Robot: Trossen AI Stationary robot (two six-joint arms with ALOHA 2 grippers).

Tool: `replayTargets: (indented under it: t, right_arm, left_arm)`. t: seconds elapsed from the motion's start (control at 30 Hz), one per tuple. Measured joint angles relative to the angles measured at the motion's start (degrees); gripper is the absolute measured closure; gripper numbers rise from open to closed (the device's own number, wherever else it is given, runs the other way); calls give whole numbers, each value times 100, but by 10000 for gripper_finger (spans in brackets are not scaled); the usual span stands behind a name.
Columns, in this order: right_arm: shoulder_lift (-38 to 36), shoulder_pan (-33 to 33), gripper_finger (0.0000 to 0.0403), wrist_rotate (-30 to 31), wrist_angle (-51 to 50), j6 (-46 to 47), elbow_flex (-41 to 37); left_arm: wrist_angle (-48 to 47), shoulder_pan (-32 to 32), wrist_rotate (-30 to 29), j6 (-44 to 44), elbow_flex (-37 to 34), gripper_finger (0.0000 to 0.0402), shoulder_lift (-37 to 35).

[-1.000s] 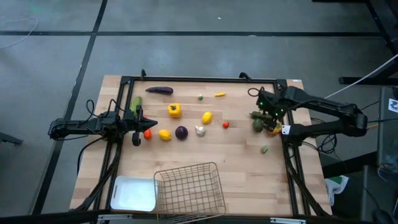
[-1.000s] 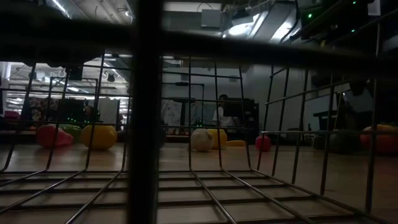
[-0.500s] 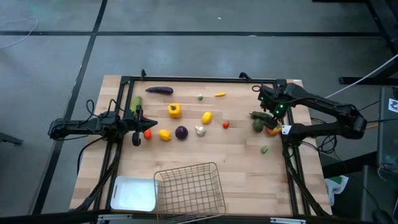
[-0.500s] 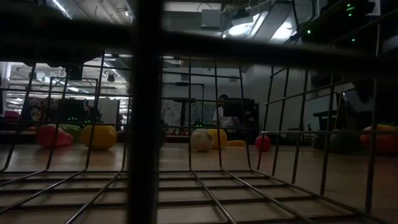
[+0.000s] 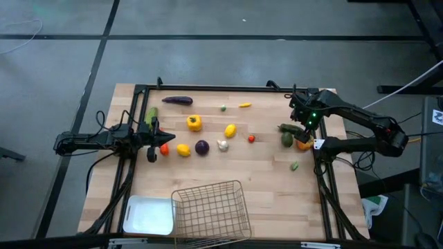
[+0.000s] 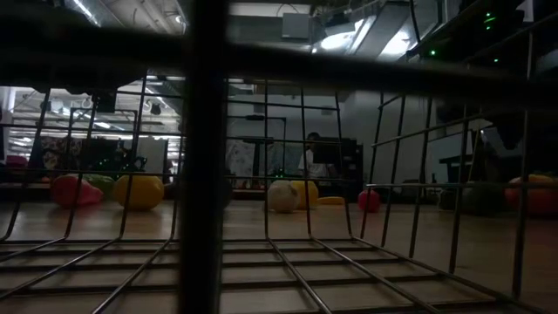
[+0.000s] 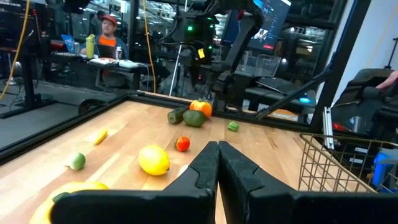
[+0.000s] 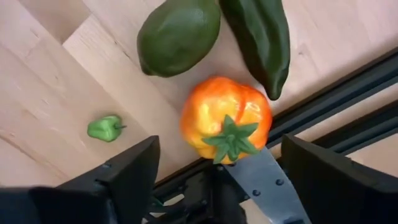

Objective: Sort produce into baskets
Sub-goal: Put the light orange tomato into the wire basket

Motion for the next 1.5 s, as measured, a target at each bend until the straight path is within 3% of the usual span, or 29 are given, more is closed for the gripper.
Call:
replayTargets:
  t: [0.17, 0.47, 0.67, 1.5]
  right_arm:
    - [2, 1, 8, 357, 7, 37, 0]
    - [116, 3, 13, 353, 2, 488, -486]
    - [307, 3, 7, 412, 173, 493, -410]
    - [1871, 3, 6, 421, 539, 821, -409]
  left_arm:
    - [1, 0, 0, -2, 1, 396, 0]
    - [1, 0, 0, -8, 0, 396, 0]
    - [0, 0, 2, -9, 0, 396, 1]
    - [0, -2, 2, -9, 0, 396, 0]
